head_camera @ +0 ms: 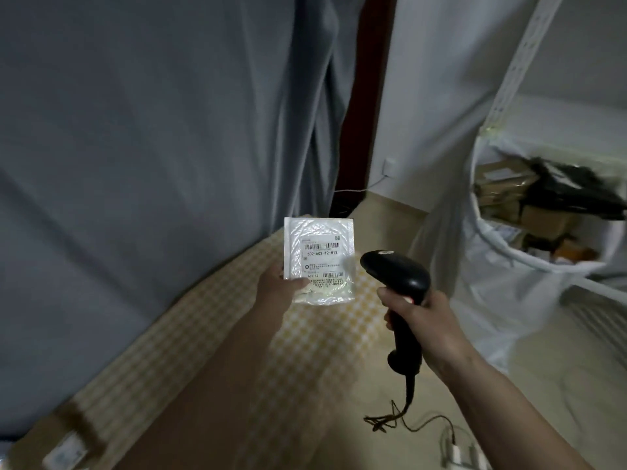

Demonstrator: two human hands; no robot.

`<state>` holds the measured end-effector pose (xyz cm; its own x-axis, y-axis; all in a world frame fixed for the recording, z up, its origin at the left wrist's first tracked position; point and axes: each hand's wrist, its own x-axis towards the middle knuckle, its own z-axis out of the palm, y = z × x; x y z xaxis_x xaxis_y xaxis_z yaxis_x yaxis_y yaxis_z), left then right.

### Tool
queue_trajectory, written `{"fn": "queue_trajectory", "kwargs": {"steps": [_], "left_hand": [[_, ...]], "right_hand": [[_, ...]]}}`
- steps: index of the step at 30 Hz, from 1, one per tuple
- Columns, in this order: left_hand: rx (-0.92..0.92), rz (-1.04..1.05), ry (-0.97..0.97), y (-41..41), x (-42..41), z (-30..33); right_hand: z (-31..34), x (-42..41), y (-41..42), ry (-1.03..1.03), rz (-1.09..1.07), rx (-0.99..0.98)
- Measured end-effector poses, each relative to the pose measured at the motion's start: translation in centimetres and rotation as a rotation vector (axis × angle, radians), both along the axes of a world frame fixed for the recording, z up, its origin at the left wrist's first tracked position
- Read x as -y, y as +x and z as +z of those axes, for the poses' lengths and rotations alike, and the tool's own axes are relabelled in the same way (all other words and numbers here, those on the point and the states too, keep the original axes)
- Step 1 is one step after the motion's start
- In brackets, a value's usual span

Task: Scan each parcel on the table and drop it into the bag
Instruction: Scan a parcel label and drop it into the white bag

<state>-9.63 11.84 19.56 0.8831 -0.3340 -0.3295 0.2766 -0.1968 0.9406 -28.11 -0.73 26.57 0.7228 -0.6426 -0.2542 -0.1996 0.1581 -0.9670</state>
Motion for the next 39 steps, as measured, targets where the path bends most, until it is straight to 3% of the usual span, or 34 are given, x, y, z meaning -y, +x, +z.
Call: {"fn": "queue_trajectory", "kwargs": {"steps": [10, 17, 30, 35, 39], "left_hand": [[-0.047, -0.241, -0.053, -5.3, 19.3, -1.1], [0.047, -0.330, -0.016, -5.5, 30.2, -1.2], [-0.056, -0.596, -0.090, 1.6, 52.6, 0.9], [-0.172, -0.744, -0.100, 0.7, 60.6, 2.1], [-0.153, -0.837, -0.090, -0.6, 66.2, 1.7]], "right_hand": [[0.6, 14.3, -7.3, 0.001, -0.219, -0.013], [0.0, 21.4, -8.1, 0.004, -0.351, -0.020], [0.1, 38.0, -1.2, 0.009, -0.542, -0.006], [-0.9, 42.6, -0.4, 0.026, -0.616, -0.037], [-1.6, 46.3, -0.7, 0.046, -0.653, -0.024]]}}
